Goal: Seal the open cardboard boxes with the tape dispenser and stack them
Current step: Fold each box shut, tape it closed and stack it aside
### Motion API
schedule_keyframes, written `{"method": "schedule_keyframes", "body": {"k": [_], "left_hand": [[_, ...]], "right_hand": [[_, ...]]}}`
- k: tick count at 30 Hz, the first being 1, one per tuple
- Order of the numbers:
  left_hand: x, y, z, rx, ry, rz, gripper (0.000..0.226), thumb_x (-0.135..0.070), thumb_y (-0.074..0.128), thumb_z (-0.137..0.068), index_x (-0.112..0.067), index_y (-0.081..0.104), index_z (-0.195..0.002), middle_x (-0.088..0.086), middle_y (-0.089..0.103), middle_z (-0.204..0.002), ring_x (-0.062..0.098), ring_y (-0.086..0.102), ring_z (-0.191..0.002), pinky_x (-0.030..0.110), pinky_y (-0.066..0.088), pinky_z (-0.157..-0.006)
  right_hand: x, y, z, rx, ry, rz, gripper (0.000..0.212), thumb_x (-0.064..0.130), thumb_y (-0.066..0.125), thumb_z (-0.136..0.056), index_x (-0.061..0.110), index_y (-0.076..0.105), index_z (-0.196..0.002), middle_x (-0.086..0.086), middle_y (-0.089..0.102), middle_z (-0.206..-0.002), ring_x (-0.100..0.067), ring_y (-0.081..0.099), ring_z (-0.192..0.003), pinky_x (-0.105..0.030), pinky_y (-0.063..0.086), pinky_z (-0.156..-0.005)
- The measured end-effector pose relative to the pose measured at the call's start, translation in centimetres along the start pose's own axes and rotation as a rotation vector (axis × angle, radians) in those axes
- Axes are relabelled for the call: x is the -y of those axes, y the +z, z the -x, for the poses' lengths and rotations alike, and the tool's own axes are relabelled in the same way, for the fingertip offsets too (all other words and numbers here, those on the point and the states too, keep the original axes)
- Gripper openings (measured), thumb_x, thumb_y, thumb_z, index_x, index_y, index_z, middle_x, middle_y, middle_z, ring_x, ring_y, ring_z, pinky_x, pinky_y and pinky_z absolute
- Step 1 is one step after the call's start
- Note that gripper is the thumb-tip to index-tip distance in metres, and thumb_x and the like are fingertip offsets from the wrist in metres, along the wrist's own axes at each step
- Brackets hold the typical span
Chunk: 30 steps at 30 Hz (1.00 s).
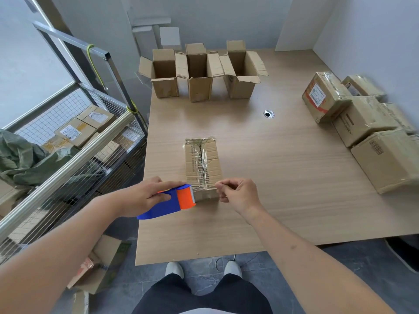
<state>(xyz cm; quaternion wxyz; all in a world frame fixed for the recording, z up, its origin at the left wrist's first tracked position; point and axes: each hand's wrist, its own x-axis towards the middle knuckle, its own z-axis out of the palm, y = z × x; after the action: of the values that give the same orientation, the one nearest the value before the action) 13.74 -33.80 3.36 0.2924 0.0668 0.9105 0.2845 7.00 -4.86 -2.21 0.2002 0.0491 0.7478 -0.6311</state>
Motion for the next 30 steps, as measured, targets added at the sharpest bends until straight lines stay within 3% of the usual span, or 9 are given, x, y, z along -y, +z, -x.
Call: {"method": "schedule_keyframes", "body": {"k": [8,15,20,25,27,30], "left_hand": [[1.5,-1.0,-0.1,0.060,-0.080,0.007,0.050,-0.044,0.039,-0.109,-0.074,0.019,-0.143,-0.011,0.049,-0.123,0.012,0.053,-0.108,0.043,0.045,-0.100],[1.2,-0.9,-2.0,0.085,-0.113,0.007,0.047,-0.045,0.037,-0.109,-0.075,0.020,-0.141,-0.010,0.050,-0.118,0.015,0.054,-0.104,0.040,0.045,-0.098],[1.6,-0.5,-3.5,0.113,-0.149,-0.009,0.046,-0.043,0.036,-0.110,-0.075,0.020,-0.140,-0.006,0.050,-0.122,0.016,0.053,-0.107,0.037,0.042,-0.096],[1.7,-0.8,-4.2,0.140,-0.160,-0.033,0.047,-0.040,0.034,-0.111,-0.066,0.024,-0.148,-0.006,0.050,-0.124,0.018,0.052,-0.111,0.041,0.039,-0.103],[1.7,-0.9,-4.4,0.140,-0.165,-0.025,0.047,-0.039,0.034,-0.111,-0.063,0.024,-0.150,-0.006,0.050,-0.125,0.018,0.052,-0.112,0.042,0.039,-0.104],[1.7,-0.9,-4.7,0.139,-0.167,-0.017,0.047,-0.037,0.035,-0.111,-0.062,0.026,-0.151,-0.004,0.049,-0.129,0.020,0.051,-0.117,0.043,0.038,-0.107]], "right_hand": [[-0.7,-1.6,-0.9,-0.076,0.042,0.006,0.010,0.005,0.079,-0.088,0.012,0.080,-0.080,-0.003,0.071,-0.064,-0.011,0.063,-0.056,-0.025,0.059,-0.057],[-1.4,-2.0,-2.6,-0.136,0.070,0.103,0.024,0.006,0.077,-0.089,0.022,0.079,-0.070,0.001,0.074,-0.065,-0.012,0.064,-0.055,-0.029,0.061,-0.060],[-2.5,-1.7,-3.5,-0.106,0.127,0.116,0.018,0.008,0.079,-0.087,0.020,0.080,-0.075,0.001,0.075,-0.068,-0.012,0.064,-0.054,-0.027,0.061,-0.059],[-3.4,-1.7,-4.2,-0.011,0.154,0.143,0.009,0.017,0.073,-0.094,0.024,0.077,-0.091,0.002,0.076,-0.080,-0.014,0.058,-0.064,-0.041,0.062,-0.068],[-3.6,-1.4,-4.3,0.042,0.132,0.199,0.013,0.024,0.064,-0.101,0.022,0.071,-0.111,0.000,0.072,-0.094,-0.017,0.059,-0.074,-0.047,0.060,-0.074],[-4.2,-0.6,-4.1,0.150,0.121,0.311,0.047,0.035,0.042,-0.109,0.029,0.032,-0.155,0.000,0.055,-0.127,-0.021,0.058,-0.102,-0.044,0.050,-0.097]]}}
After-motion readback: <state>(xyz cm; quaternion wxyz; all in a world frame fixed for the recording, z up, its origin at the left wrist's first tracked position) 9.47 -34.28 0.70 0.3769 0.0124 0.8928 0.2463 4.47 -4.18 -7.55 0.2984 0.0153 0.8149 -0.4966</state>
